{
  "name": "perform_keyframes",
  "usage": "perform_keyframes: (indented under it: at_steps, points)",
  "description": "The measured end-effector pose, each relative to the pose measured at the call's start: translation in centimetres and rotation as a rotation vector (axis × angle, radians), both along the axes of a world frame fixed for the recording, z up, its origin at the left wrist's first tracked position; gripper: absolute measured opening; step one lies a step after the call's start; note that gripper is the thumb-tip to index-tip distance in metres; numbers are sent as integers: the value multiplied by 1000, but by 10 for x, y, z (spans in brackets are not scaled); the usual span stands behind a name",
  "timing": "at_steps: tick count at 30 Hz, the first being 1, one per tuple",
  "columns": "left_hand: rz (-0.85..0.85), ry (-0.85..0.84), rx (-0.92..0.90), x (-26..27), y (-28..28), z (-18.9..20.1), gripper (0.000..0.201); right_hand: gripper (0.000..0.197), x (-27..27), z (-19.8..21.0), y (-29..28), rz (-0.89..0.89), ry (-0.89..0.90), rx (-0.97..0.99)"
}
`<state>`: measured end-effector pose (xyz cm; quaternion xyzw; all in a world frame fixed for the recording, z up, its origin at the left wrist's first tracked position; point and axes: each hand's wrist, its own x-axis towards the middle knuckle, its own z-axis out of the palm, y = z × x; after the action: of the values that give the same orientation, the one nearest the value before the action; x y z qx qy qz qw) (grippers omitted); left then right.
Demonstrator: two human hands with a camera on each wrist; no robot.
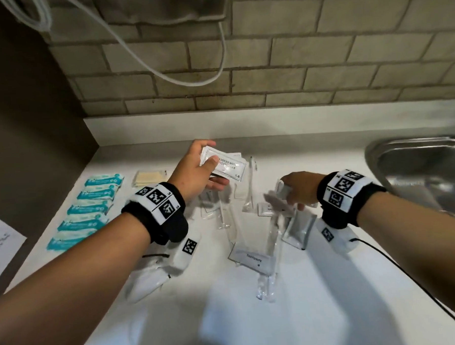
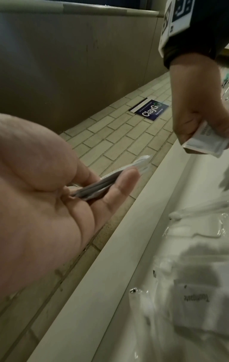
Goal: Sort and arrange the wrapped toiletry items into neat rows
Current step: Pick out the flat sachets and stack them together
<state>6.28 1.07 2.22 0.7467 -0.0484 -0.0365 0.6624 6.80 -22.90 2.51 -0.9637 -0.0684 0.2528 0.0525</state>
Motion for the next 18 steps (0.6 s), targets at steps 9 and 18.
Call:
perform_keyframes:
  at_steps: [9,18]
  points:
    - [-5,11,38,0,-27,-3,20,36,-18,-19,-25,206,125,-43]
    - [53,51,84,-9,-48,-20,16,46,-27,-22,-46,303,89,-12]
